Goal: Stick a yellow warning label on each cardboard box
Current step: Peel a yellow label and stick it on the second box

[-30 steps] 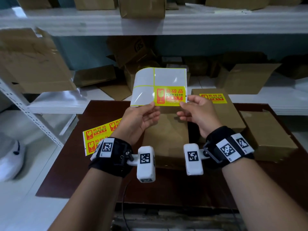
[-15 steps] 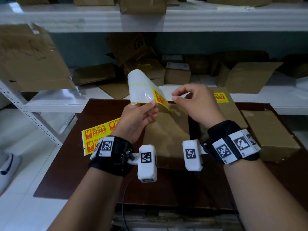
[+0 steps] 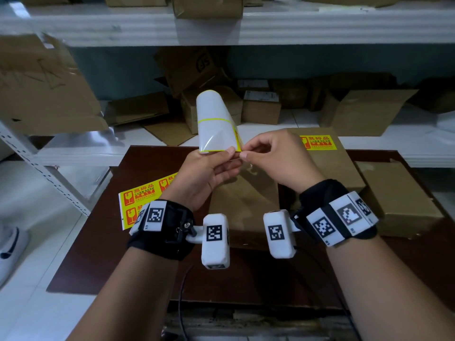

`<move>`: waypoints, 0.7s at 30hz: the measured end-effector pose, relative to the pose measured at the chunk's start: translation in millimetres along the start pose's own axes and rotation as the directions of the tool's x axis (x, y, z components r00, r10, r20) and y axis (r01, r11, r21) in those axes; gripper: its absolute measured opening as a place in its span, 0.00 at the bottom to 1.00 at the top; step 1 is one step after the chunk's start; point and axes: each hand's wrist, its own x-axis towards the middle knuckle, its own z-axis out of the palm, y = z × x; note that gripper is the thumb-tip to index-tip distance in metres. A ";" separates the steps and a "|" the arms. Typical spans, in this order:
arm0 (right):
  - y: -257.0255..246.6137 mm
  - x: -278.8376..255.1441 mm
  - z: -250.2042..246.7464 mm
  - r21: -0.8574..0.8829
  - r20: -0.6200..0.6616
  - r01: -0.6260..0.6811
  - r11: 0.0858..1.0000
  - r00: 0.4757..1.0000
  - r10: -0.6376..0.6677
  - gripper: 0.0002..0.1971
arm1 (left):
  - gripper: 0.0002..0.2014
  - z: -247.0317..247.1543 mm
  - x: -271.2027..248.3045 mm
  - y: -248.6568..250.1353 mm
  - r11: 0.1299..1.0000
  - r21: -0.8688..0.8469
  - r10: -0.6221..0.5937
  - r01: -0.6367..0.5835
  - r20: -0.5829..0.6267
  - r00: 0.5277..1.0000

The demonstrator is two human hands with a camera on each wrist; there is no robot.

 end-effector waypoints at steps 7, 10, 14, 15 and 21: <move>0.8 0.0 1.3 0.010 -0.018 0.006 1.000 1.000 -0.006 0.05 | 0.05 0.6 -1.2 0.4 0.997 0.081 -0.003 0.001 0.022 1.000; 1.6 -0.4 0.5 -0.003 -0.016 0.009 1.000 1.000 -0.009 0.07 | 0.07 0.6 -1.8 -0.3 0.993 0.115 -0.002 -0.001 0.022 1.000; 2.9 -0.9 0.8 -0.040 -0.003 0.017 0.999 1.000 -0.017 0.08 | 0.06 -0.5 -1.6 -0.9 0.988 0.156 0.005 -0.008 0.018 1.000; 3.3 -1.0 0.9 -0.046 -0.001 0.023 0.999 1.000 -0.023 0.08 | 0.05 -0.3 -1.9 -0.8 0.986 0.165 0.006 -0.009 0.018 1.000; 6.2 0.1 2.2 -0.059 -0.004 0.040 0.997 0.999 -0.040 0.08 | 0.05 0.5 -1.6 -0.6 0.980 0.198 0.014 -0.018 0.022 1.000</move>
